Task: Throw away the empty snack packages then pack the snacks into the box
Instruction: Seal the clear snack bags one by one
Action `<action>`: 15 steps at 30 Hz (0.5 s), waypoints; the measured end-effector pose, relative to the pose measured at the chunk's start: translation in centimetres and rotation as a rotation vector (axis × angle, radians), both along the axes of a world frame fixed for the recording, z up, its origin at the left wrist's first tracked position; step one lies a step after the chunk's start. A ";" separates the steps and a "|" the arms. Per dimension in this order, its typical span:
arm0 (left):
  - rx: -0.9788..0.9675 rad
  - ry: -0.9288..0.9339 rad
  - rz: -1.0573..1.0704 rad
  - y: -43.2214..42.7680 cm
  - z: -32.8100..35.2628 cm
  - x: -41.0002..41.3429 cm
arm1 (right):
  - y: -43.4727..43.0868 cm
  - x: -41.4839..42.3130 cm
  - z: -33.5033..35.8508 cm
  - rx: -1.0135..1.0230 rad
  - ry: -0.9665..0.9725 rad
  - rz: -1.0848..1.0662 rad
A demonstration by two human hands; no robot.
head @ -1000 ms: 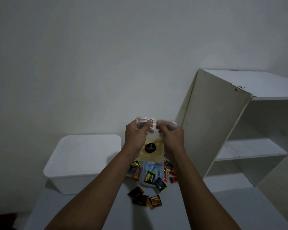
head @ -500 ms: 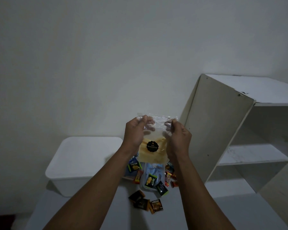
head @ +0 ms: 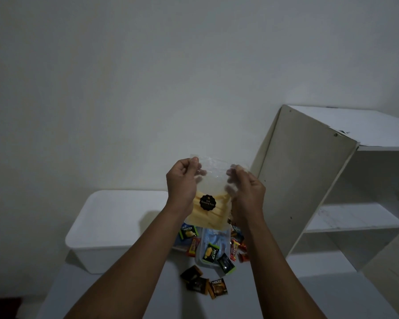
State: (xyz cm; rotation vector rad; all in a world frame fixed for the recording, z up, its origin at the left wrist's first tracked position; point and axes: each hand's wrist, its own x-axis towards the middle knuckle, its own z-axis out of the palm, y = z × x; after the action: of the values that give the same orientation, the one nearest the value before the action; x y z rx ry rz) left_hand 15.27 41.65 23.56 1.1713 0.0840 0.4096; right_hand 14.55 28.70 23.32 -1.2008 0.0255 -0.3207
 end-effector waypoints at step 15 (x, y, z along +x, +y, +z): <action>0.174 -0.022 -0.222 0.3 -0.3 -0.7 | -0.8 0.2 0.6 -0.245 0.013 0.111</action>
State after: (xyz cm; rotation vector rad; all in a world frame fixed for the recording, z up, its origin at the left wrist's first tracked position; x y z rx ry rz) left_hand 14.52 41.96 23.28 1.3318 -0.1027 0.2363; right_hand 14.74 27.93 23.89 -1.4417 -0.0708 -0.2231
